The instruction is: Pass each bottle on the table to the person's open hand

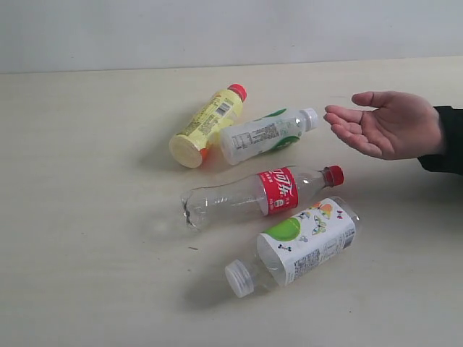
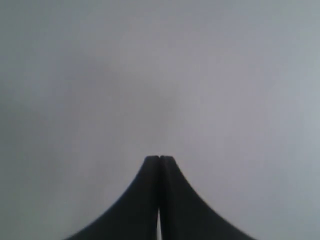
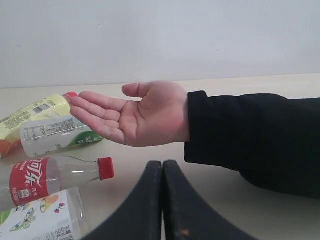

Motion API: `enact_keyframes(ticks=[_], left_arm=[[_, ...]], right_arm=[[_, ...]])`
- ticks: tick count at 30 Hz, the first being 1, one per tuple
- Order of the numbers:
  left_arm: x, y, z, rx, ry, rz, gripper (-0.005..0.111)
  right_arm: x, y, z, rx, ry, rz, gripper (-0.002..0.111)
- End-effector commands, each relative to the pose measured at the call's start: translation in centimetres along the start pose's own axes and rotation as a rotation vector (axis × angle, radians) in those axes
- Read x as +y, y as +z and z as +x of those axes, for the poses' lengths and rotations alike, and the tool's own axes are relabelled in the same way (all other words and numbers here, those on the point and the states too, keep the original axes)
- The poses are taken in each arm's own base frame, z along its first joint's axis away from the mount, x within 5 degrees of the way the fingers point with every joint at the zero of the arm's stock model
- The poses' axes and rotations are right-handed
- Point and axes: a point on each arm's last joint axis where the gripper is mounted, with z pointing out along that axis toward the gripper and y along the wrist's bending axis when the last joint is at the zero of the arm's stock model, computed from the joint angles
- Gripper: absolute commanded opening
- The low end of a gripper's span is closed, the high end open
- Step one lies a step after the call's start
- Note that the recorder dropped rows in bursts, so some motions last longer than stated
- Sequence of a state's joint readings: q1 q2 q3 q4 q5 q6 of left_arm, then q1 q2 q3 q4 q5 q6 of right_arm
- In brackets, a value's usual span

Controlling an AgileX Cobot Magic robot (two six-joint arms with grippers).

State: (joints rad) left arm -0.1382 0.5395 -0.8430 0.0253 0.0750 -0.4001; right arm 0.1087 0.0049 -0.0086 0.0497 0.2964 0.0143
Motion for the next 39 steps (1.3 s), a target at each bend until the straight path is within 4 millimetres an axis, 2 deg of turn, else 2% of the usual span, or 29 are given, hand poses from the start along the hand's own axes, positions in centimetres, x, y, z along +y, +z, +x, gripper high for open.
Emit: enact_keyframes(ticks=[1, 3, 5, 8, 11, 15, 19, 21, 24, 26, 28, 32, 39], left_arm=[[1.5, 8.7, 3.6, 0.7, 0.208, -0.206, 0.0], [2.2, 11.1, 6.0, 1.004, 0.247, -0.234, 0.0], [2.1, 13.2, 8.7, 1.27, 0.251, -0.125, 0.0], [0.1, 15.7, 12.5, 1.42, 0.192, 0.157, 0.0], [-3.5, 16.2, 16.3, 1.5, 0.2, 0.416, 0.0], [-7.3, 16.1, 20.7, 1.525, 0.402, 0.527, 0.0], [-10.7, 15.2, 24.8, 1.573, 0.659, 0.621, 0.014], [-11.8, 15.0, 26.8, 1.594, 0.741, 0.65, 0.028], [-13.0, 14.8, 29.5, 1.579, 0.82, 0.684, 0.056], [-13.5, 14.6, 31.3, 1.574, 0.853, 0.704, 0.079], [-13.7, 14.6, 32.6, 1.57, 0.866, 0.714, 0.094], [-13.4, 14.7, 35.0, 1.583, 0.89, 0.734, 0.095], [-12.9, 14.6, 37.9, 1.602, 0.922, 0.762, 0.094]], right_arm=[[0.0, 0.0, 0.0, -0.009, -0.001, 0.004, 0.0], [0.0, 0.0, 0.0, -0.009, -0.001, 0.004, 0.0], [0.0, 0.0, 0.0, -0.009, -0.001, 0.004, 0.0], [0.0, 0.0, 0.0, -0.009, -0.003, 0.004, 0.0], [0.0, 0.0, 0.0, -0.009, -0.003, 0.004, 0.0], [0.0, 0.0, 0.0, -0.009, -0.003, 0.004, 0.0], [0.0, 0.0, 0.0, -0.009, -0.003, 0.004, 0.0], [0.0, 0.0, 0.0, -0.009, -0.003, 0.004, 0.0], [0.0, 0.0, 0.0, -0.009, -0.003, 0.004, 0.0], [0.0, 0.0, 0.0, -0.009, -0.003, 0.004, 0.0], [0.0, 0.0, 0.0, -0.009, -0.003, 0.004, 0.0], [0.0, 0.0, 0.0, -0.009, -0.003, 0.004, 0.0], [0.0, 0.0, 0.0, -0.009, -0.003, 0.005, 0.0]])
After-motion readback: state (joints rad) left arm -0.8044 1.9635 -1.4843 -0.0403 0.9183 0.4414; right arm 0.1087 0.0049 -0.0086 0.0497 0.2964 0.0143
